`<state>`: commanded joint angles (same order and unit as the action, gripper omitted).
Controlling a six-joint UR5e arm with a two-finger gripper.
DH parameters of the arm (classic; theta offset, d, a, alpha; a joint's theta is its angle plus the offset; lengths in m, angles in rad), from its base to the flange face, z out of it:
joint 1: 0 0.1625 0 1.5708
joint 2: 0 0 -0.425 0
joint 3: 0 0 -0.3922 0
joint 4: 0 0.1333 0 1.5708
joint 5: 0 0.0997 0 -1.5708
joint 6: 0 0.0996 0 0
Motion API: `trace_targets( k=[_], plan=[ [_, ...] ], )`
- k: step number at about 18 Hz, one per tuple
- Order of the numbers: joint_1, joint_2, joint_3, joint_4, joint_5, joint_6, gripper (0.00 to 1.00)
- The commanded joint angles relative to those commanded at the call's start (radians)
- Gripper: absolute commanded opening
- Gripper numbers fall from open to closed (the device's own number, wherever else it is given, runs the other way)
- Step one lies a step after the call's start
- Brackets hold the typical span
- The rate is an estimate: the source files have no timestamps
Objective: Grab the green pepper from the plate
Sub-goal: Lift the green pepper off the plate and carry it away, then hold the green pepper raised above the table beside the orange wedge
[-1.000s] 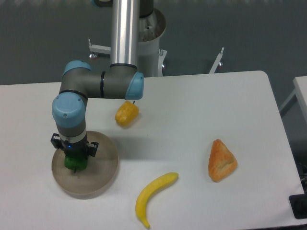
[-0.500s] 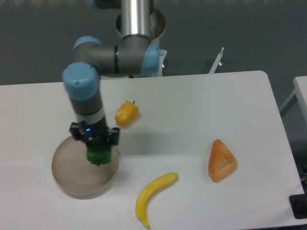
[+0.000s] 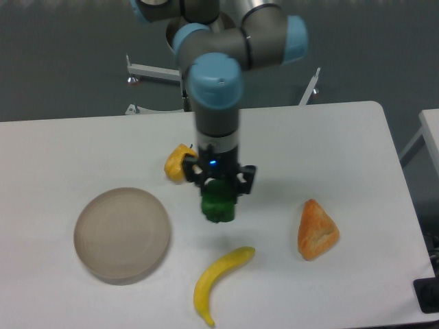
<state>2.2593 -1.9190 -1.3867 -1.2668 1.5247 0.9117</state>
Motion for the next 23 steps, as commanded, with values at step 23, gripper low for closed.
trace_targets(
  k=[23],
  plan=[
    [0.155,-0.038,-0.035,-0.097,0.022,0.748,0.16]
  ],
)
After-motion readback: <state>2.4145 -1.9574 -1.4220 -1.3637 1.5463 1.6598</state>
